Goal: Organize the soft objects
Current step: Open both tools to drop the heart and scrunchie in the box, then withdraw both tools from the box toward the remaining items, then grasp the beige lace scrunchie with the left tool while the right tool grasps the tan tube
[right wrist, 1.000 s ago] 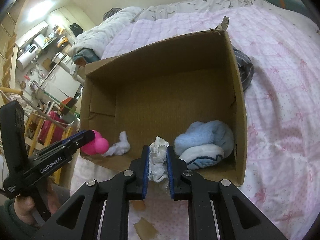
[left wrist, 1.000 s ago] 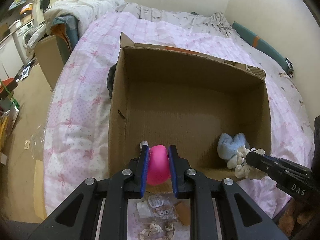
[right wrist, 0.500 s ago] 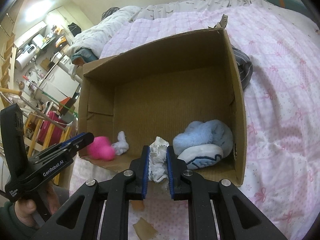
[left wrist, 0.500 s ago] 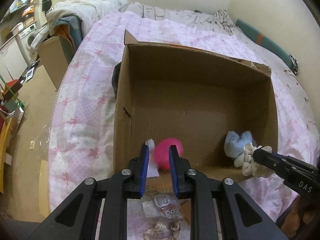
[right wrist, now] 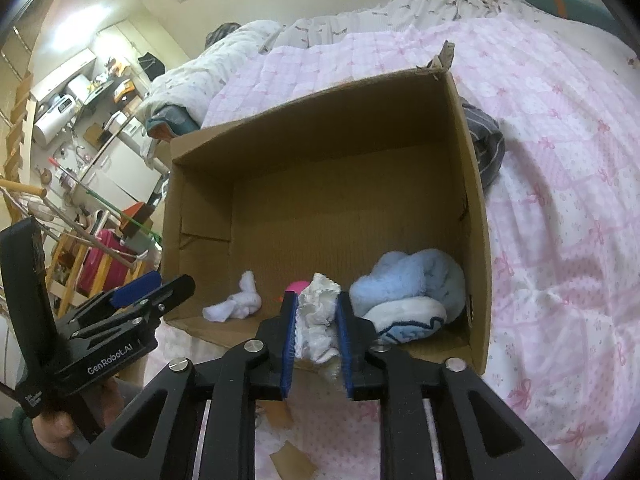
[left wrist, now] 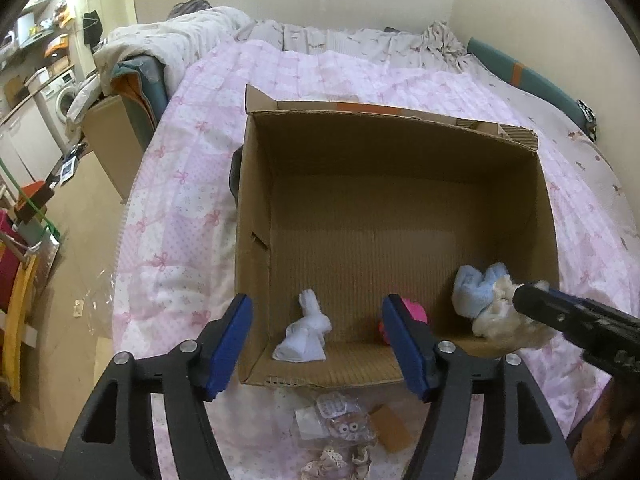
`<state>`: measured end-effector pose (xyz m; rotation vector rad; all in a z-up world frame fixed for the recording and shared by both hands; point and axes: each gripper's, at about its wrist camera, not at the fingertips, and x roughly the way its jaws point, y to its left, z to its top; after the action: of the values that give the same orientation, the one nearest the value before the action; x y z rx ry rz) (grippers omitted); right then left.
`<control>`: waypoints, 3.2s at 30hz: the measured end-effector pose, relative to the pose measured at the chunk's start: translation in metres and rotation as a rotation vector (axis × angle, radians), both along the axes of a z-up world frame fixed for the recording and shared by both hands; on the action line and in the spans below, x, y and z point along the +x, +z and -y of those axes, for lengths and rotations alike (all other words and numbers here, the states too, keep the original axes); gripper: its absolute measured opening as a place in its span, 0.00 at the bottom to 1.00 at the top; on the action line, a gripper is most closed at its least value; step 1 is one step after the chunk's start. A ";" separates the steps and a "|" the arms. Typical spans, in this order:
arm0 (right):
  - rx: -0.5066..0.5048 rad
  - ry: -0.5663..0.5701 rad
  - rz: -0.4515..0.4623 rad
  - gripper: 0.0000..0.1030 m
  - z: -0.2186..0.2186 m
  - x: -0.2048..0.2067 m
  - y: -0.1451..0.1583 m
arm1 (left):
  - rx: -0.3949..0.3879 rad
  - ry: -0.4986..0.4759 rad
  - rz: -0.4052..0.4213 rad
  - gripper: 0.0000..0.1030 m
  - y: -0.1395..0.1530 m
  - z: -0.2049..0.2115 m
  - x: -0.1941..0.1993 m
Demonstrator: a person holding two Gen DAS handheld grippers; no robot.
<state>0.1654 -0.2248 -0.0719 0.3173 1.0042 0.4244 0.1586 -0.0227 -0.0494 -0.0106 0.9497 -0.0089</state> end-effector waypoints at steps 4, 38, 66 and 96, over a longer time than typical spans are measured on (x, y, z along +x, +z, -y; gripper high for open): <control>0.037 -0.034 0.028 0.87 0.006 -0.001 0.007 | 0.009 0.005 -0.009 0.63 -0.001 0.000 0.001; 0.044 -0.074 0.059 0.90 0.018 -0.029 0.028 | 0.042 0.076 0.061 0.63 0.032 -0.019 -0.045; 0.002 -0.126 -0.102 0.90 0.039 -0.058 0.002 | -0.060 0.172 -0.159 0.63 -0.004 -0.049 -0.074; -0.334 0.446 -0.271 0.10 -0.093 -0.083 -0.071 | -0.107 0.216 -0.362 0.63 -0.054 -0.052 -0.062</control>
<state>0.0826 -0.1320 -0.1432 -0.1614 1.3956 0.6144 0.0965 0.0289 -0.1031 -0.2193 1.3052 0.1459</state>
